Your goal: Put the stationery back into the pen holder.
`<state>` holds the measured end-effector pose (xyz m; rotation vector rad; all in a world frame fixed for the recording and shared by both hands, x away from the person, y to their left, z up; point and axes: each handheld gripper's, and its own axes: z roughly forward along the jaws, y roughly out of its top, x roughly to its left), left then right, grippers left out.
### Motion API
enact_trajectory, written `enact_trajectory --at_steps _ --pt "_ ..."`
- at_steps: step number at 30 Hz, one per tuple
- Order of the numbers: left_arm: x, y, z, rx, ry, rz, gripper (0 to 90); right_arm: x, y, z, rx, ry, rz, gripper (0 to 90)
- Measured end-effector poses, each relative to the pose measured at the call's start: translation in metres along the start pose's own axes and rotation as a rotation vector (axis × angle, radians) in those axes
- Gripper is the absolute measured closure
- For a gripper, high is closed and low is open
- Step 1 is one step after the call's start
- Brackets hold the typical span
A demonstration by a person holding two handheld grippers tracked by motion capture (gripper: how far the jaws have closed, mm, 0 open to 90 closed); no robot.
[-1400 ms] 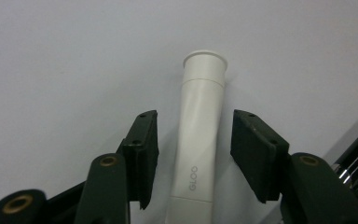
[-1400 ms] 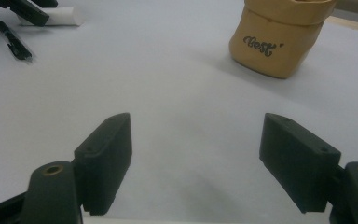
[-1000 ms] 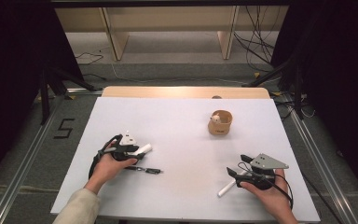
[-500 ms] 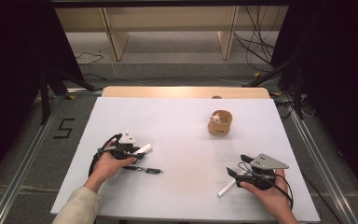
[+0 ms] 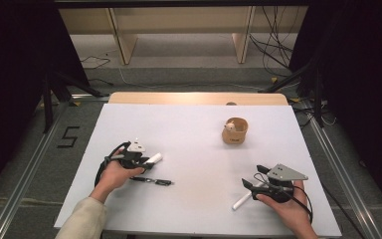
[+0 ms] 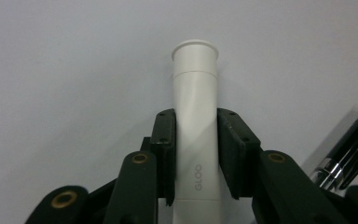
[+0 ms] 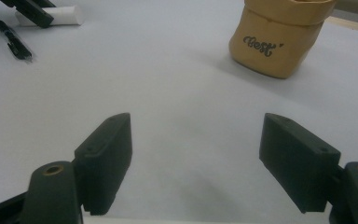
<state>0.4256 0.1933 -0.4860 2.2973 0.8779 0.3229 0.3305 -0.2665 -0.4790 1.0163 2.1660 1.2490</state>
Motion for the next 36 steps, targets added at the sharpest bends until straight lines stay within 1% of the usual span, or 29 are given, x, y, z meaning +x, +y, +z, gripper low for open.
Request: enact_trajectory --at_steps 5,11,19,22,27,33,36 --pt "-0.0011 0.0009 0.0002 0.003 0.006 -0.006 69.5 0.0001 0.0000 0.0000 0.000 -0.001 0.000 26.1" --pt "-0.0029 0.0023 -0.0001 0.013 0.019 0.011 69.8 0.0000 0.0003 -0.0001 -0.001 -0.001 0.001 26.3" --pt "-0.0036 0.0027 -0.0003 0.013 0.025 0.009 69.9 0.0001 0.0003 -0.0002 -0.003 0.000 0.003 26.6" --pt "-0.0038 0.0029 -0.0006 0.004 0.039 0.005 69.9 0.0002 0.0004 -0.0002 -0.003 0.000 0.004 26.6" --pt "-0.0040 0.0032 -0.0020 -0.008 0.041 0.004 69.9 0.0001 0.0005 -0.0002 -0.006 -0.003 0.004 26.7" --pt "-0.0062 0.0055 -0.0041 -0.038 0.045 0.012 69.9 0.0003 0.0005 -0.0002 -0.003 -0.002 0.004 26.7" --pt "-0.0077 0.0067 -0.0055 -0.061 0.052 0.007 71.1 0.0003 0.0006 -0.0001 -0.004 -0.002 0.004 26.7"
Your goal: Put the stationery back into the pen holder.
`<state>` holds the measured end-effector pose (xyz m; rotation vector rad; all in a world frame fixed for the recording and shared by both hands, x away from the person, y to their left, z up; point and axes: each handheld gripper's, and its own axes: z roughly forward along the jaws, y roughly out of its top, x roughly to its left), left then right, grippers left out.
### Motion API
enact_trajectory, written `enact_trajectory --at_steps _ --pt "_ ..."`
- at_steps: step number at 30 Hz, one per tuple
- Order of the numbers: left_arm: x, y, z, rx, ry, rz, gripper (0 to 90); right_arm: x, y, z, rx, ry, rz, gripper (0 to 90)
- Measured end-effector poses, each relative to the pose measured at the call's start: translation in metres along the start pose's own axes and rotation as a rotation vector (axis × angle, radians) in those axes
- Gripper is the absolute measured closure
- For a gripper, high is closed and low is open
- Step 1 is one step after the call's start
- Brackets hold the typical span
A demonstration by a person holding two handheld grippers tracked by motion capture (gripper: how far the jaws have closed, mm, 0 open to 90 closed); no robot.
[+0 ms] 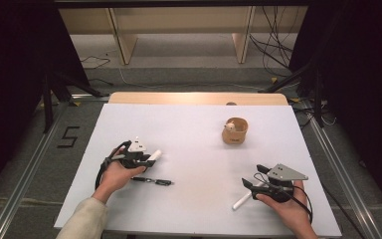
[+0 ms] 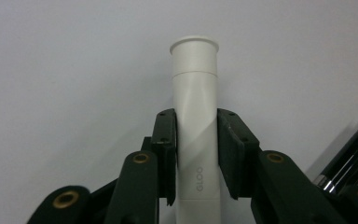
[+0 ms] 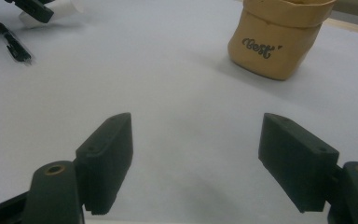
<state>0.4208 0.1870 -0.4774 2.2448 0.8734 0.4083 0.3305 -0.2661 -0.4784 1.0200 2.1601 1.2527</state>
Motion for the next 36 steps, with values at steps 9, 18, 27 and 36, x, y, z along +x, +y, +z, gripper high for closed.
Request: enact_trajectory --at_steps 9,18,27,36 --pt "-0.001 0.001 -0.001 -0.017 0.008 0.002 71.2 0.000 0.000 0.000 -0.003 0.000 0.000 26.8" --pt "-0.006 0.005 -0.005 -0.072 0.014 0.000 71.1 0.001 0.001 0.001 -0.004 0.005 -0.001 26.9" --pt "-0.020 0.015 -0.009 -0.157 0.006 0.008 71.1 0.007 0.008 0.009 -0.027 0.044 0.034 29.6" --pt "-0.041 0.025 -0.007 -0.201 -0.016 0.028 71.2 0.019 0.021 0.028 -0.030 0.099 0.037 30.0"
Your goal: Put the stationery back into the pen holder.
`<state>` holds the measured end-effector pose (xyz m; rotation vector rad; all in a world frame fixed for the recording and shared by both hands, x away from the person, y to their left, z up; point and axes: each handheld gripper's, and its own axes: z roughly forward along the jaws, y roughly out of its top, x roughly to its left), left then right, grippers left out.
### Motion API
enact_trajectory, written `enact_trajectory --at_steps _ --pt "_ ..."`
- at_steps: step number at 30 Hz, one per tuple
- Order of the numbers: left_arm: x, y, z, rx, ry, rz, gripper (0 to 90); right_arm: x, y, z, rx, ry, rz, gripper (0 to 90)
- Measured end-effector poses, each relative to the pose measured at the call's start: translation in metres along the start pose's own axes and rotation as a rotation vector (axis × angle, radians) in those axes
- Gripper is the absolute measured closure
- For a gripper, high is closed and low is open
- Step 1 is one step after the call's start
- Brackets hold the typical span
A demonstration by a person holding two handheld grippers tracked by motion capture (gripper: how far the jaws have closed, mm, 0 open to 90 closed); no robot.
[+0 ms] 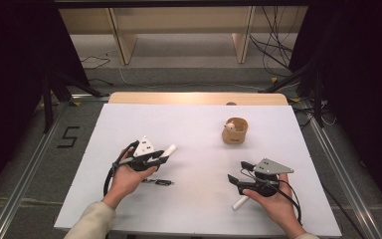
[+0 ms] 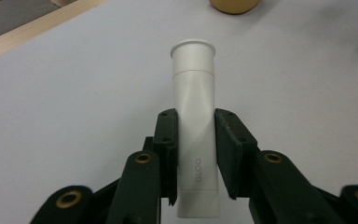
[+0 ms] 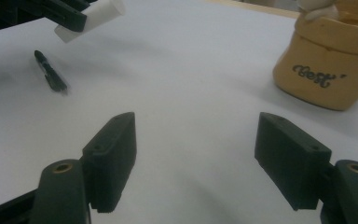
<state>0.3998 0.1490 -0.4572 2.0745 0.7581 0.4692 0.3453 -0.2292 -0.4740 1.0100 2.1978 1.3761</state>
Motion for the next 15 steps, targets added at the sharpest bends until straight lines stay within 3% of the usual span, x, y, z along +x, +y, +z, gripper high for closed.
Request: enact_trajectory --at_steps 15 --pt "-0.033 0.012 0.011 -0.047 -0.063 0.037 71.1 0.012 0.021 0.039 0.004 0.100 0.029 31.6"
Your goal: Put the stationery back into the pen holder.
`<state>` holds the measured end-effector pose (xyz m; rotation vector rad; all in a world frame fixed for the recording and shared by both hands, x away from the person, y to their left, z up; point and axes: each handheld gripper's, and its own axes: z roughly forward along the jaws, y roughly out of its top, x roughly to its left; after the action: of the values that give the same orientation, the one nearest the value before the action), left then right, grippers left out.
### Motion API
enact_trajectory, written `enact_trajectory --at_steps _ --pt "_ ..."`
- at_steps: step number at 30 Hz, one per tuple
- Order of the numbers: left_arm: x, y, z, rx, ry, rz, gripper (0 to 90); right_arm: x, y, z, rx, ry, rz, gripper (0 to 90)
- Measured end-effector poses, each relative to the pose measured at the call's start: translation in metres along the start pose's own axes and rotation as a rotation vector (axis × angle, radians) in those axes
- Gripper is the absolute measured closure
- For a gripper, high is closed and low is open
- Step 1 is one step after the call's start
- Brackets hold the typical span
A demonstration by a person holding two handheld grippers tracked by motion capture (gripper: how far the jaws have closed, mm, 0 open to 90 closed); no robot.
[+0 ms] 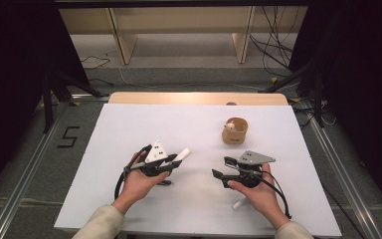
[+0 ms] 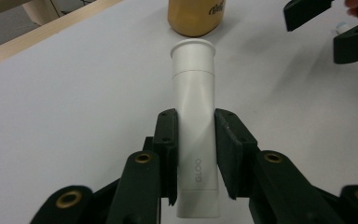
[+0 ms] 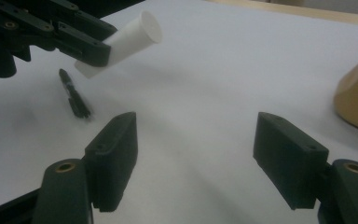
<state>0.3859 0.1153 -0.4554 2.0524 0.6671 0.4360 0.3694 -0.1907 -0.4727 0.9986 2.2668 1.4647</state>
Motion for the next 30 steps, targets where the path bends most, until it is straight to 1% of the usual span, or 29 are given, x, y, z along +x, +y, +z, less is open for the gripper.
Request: enact_trajectory --at_steps 4,6,8,13,17,20,22,30 --pt "-0.005 0.001 0.003 -0.007 -0.012 0.004 71.1 0.002 0.004 0.008 0.007 0.034 0.019 32.4" --pt "-0.007 0.002 0.004 -0.007 -0.012 0.012 71.1 0.003 0.006 0.010 0.004 0.043 0.028 32.8" --pt "-0.009 0.002 0.005 -0.013 -0.015 0.009 71.1 0.004 0.009 0.013 0.000 0.055 0.035 33.1" --pt "-0.014 0.003 0.008 -0.009 -0.026 0.019 71.1 0.006 0.013 0.021 -0.001 0.082 0.058 33.2" --pt "-0.018 0.003 0.012 -0.009 -0.040 0.019 71.1 0.008 0.014 0.026 0.001 0.099 0.077 33.2" --pt "-0.020 0.003 0.014 -0.011 -0.046 0.023 71.1 0.008 0.016 0.028 0.001 0.109 0.080 33.5" --pt "-0.021 0.003 0.015 -0.011 -0.049 0.030 71.2 0.008 0.017 0.030 -0.001 0.117 0.089 34.0" --pt "-0.025 0.004 0.018 -0.018 -0.058 0.033 71.1 0.006 0.019 0.037 0.007 0.150 0.126 37.1"
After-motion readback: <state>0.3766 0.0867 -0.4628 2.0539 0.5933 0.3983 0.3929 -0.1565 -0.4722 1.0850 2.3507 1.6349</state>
